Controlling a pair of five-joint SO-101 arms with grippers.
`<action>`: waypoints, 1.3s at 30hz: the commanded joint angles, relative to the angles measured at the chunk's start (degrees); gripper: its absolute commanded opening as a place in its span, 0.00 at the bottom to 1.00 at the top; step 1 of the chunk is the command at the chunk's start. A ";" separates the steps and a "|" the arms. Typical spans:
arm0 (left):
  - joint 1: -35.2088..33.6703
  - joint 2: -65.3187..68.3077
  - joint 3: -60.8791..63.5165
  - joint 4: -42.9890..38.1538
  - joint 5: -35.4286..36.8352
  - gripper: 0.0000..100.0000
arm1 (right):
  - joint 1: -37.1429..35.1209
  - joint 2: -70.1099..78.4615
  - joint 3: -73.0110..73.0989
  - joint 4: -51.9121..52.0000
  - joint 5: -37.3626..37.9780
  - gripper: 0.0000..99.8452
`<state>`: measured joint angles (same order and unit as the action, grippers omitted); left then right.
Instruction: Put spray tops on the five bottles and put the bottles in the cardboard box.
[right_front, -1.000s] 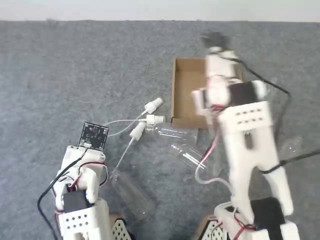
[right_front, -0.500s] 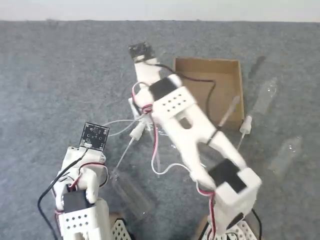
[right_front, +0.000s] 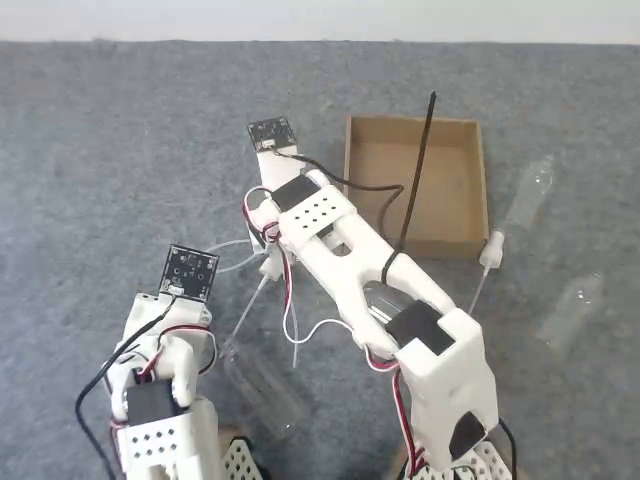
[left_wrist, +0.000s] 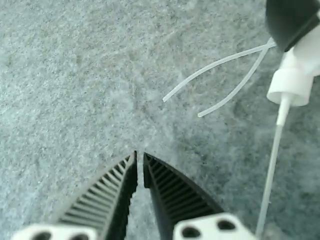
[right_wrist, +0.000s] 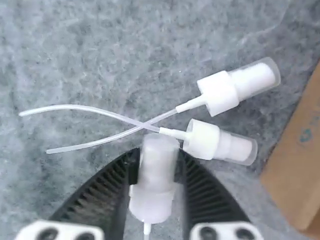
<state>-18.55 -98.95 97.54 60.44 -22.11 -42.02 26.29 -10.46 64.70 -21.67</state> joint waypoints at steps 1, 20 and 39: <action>0.00 0.09 -0.66 0.18 -0.53 0.01 | -0.22 -1.54 -4.13 0.75 -0.35 0.19; 0.09 0.26 -0.66 0.18 -0.53 0.01 | 9.98 -2.68 -41.05 38.29 15.12 0.11; 0.09 0.26 -0.66 0.18 -0.53 0.01 | 52.18 -40.40 1.58 32.04 36.66 0.16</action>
<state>-18.55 -98.95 97.54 60.44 -22.11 4.66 -9.05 -14.59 100.04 12.09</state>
